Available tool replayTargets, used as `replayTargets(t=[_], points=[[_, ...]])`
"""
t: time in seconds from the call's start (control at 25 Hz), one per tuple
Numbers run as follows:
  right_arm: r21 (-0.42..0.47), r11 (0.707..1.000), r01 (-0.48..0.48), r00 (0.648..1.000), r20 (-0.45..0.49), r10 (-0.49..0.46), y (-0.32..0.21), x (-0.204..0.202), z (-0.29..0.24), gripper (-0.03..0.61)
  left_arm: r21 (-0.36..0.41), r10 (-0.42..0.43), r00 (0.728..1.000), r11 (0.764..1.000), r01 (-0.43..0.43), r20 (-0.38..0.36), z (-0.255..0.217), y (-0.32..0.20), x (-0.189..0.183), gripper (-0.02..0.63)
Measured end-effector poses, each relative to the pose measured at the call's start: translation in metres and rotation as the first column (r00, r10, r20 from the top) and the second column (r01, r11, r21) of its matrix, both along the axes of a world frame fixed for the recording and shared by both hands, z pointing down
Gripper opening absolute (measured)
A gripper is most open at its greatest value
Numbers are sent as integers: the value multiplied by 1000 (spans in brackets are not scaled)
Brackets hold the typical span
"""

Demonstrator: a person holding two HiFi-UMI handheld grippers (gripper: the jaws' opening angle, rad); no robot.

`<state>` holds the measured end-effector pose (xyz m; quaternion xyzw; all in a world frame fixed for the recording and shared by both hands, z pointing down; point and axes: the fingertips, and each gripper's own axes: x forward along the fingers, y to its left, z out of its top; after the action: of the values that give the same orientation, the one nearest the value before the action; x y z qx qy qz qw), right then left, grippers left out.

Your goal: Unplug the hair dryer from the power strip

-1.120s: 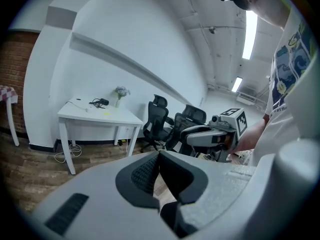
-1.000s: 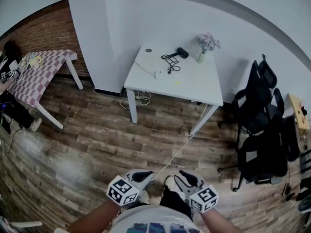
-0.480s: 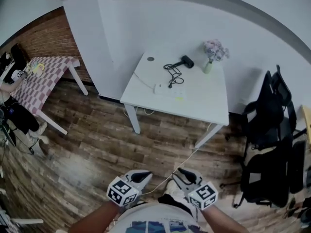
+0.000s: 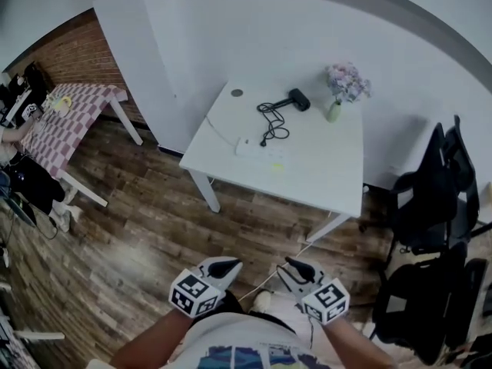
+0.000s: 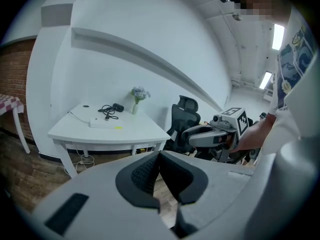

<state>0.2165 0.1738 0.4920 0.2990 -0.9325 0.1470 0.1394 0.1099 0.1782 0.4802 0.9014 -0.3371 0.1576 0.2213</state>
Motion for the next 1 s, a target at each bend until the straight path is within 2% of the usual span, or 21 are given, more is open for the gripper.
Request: replayTargets(t=[0.24, 0.48, 1.0], points=[[-12, 1000, -2, 1000, -10, 2, -35, 8, 0, 95, 13, -7, 1000, 1000, 7, 0, 2, -41, 9, 3], [8, 999, -31, 999, -34, 31, -87, 11, -1, 92, 16, 9, 1000, 1000, -9, -1, 15, -107, 10, 3], [-40, 985, -168, 983, -79, 165, -244, -12, 12, 91, -8, 141, 990, 990, -141, 5, 40, -280, -17, 3]])
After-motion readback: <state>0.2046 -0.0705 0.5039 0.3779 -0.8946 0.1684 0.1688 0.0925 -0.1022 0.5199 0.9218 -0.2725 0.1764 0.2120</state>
